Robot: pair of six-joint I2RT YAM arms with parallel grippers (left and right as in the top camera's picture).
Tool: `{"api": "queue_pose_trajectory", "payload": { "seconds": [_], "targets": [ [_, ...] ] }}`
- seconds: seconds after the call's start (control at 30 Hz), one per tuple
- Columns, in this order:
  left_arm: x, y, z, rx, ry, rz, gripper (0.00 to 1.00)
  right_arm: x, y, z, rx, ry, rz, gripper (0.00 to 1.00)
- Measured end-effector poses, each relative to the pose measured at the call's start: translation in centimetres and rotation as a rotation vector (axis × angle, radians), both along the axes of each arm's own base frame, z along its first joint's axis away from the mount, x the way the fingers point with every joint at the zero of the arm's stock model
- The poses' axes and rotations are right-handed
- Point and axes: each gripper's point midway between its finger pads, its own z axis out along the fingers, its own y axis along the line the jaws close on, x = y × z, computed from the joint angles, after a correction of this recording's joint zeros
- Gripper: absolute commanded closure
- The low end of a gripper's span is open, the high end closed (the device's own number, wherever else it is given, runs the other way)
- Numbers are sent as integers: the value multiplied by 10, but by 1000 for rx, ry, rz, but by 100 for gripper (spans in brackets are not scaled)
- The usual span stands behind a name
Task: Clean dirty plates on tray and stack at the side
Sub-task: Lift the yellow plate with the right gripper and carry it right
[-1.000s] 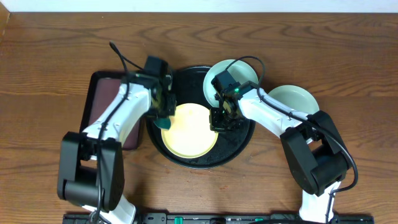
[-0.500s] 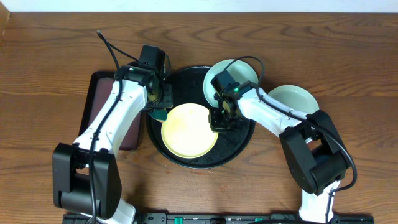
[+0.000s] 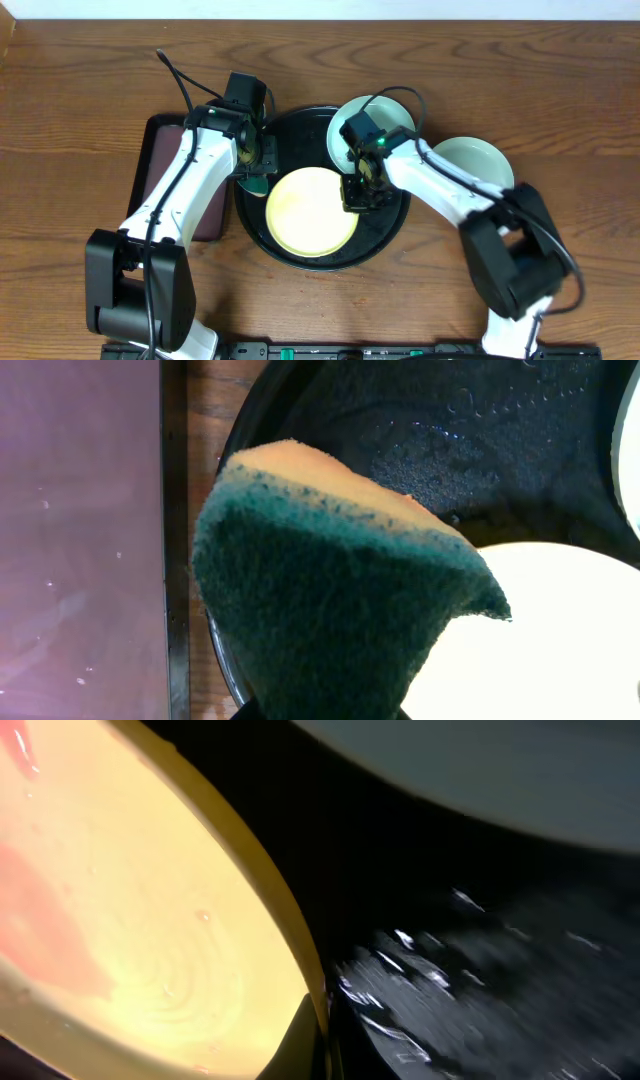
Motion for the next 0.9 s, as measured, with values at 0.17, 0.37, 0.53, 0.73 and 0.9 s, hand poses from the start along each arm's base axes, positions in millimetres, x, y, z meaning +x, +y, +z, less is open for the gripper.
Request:
{"api": "queue_pose_trajectory", "payload": {
  "seconds": [0.17,0.37,0.53,0.73,0.9],
  "targets": [
    [0,0,0,1,-1,0,92,16,-16,62,-67,-247,22,99],
    [1,0,0,0,-3,0,92,23,-29,124,-150,-501,43,99],
    [1,0,0,0,-3,0,92,26,-40,140,-280,-617,67,99],
    [1,0,0,0,-3,0,92,21,-45,152,-439,-722,122,99],
    [1,0,0,0,-3,0,92,15,-39,169,-569,-846,198,99]
  ]
}}
